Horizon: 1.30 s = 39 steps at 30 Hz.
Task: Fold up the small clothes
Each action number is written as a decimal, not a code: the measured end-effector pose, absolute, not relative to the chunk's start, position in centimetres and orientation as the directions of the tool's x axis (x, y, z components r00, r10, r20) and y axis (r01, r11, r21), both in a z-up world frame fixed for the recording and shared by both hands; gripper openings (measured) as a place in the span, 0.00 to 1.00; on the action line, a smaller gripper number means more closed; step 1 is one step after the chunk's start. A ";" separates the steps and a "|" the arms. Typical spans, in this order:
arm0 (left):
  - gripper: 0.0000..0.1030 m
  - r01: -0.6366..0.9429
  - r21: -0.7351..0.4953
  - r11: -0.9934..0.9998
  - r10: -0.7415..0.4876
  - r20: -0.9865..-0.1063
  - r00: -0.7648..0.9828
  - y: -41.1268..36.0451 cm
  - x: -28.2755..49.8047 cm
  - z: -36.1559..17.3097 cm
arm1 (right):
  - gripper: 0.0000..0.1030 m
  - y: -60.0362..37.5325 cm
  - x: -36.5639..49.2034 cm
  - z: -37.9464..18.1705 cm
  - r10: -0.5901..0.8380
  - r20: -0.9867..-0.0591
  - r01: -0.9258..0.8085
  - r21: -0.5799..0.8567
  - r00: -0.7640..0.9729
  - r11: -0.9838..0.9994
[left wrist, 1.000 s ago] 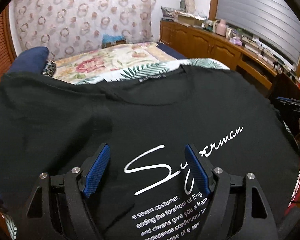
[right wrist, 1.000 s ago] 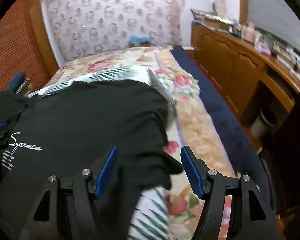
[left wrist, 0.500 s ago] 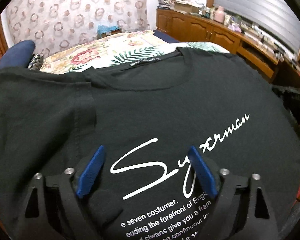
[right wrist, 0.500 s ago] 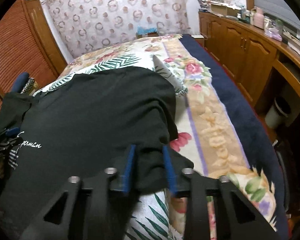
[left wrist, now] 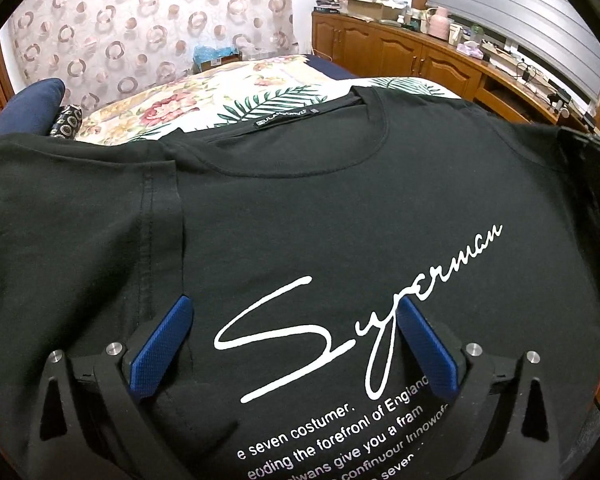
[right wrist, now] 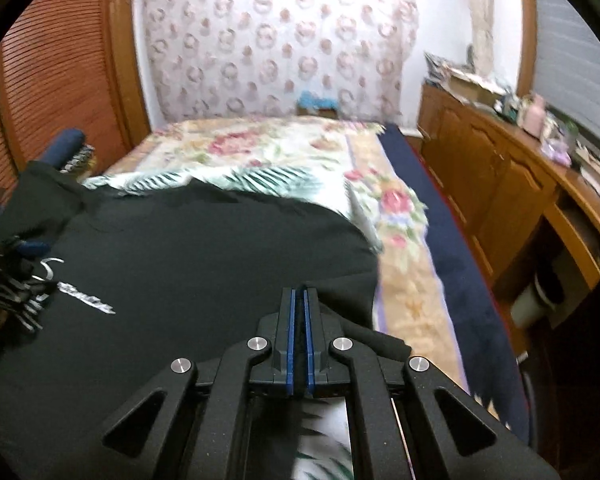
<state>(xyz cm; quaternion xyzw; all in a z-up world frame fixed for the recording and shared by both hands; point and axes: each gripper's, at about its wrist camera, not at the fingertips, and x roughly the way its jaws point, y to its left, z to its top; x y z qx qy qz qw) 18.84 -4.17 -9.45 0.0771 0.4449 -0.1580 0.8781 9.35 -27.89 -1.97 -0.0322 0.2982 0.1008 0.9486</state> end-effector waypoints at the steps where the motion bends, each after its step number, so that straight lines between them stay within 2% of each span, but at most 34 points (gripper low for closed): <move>1: 0.99 0.346 -0.005 0.938 -0.209 -0.806 0.554 -4.2 18.8 -9.5 | 0.04 -27.0 9.2 -1.7 0.197 -0.564 -0.240 -0.003 0.802 0.971; 4: 0.99 0.346 -0.005 0.938 -0.209 -0.806 0.554 -4.2 18.9 -9.5 | 0.04 -25.1 9.0 -2.0 0.258 -0.569 -0.311 0.005 0.781 0.950; 8: 0.99 0.346 -0.005 0.938 -0.209 -0.806 0.554 -4.2 18.8 -9.4 | 0.04 -22.9 9.3 -5.0 0.296 -0.636 -0.373 0.015 0.713 0.928; 12: 1.00 0.346 -0.006 0.938 -0.209 -0.806 0.554 -4.2 18.8 -9.4 | 0.04 -22.7 9.8 -7.4 0.299 -0.679 -0.372 0.041 0.671 0.927; 16: 0.99 0.346 -0.006 0.938 -0.209 -0.806 0.554 -4.2 18.8 -9.4 | 0.04 -23.4 9.6 -7.7 0.293 -0.675 -0.347 0.058 0.678 0.936; 18: 1.00 0.346 -0.006 0.938 -0.209 -0.806 0.554 -4.1 18.8 -9.4 | 0.07 -23.7 9.6 -7.3 0.289 -0.673 -0.334 0.067 0.680 0.940; 21: 1.00 0.346 -0.006 0.938 -0.209 -0.806 0.554 -4.2 18.8 -9.4 | 0.21 -23.7 9.0 -6.0 0.271 -0.663 -0.314 0.058 0.698 0.948; 23: 1.00 0.346 -0.006 0.938 -0.210 -0.806 0.554 -4.1 18.8 -9.4 | 0.44 -24.5 8.6 -5.0 0.249 -0.642 -0.288 0.045 0.725 0.956; 25: 0.99 0.346 -0.006 0.938 -0.210 -0.806 0.554 -4.1 18.8 -9.4 | 0.55 -25.4 7.9 -4.1 0.225 -0.620 -0.253 0.044 0.752 0.966; 27: 0.99 0.346 -0.006 0.938 -0.209 -0.806 0.554 -4.1 18.8 -9.4 | 0.55 -26.6 7.7 -4.0 0.190 -0.614 -0.204 0.048 0.766 0.978; 33: 1.00 0.346 -0.006 0.938 -0.209 -0.806 0.554 -4.1 18.8 -9.4 | 0.55 -29.7 9.5 -6.7 0.093 -0.673 -0.066 0.066 0.734 0.996; 39: 1.00 0.346 -0.006 0.938 -0.209 -0.806 0.554 -4.2 18.8 -9.4 | 0.55 -29.0 11.4 -8.6 0.097 -0.711 -0.061 0.076 0.696 0.995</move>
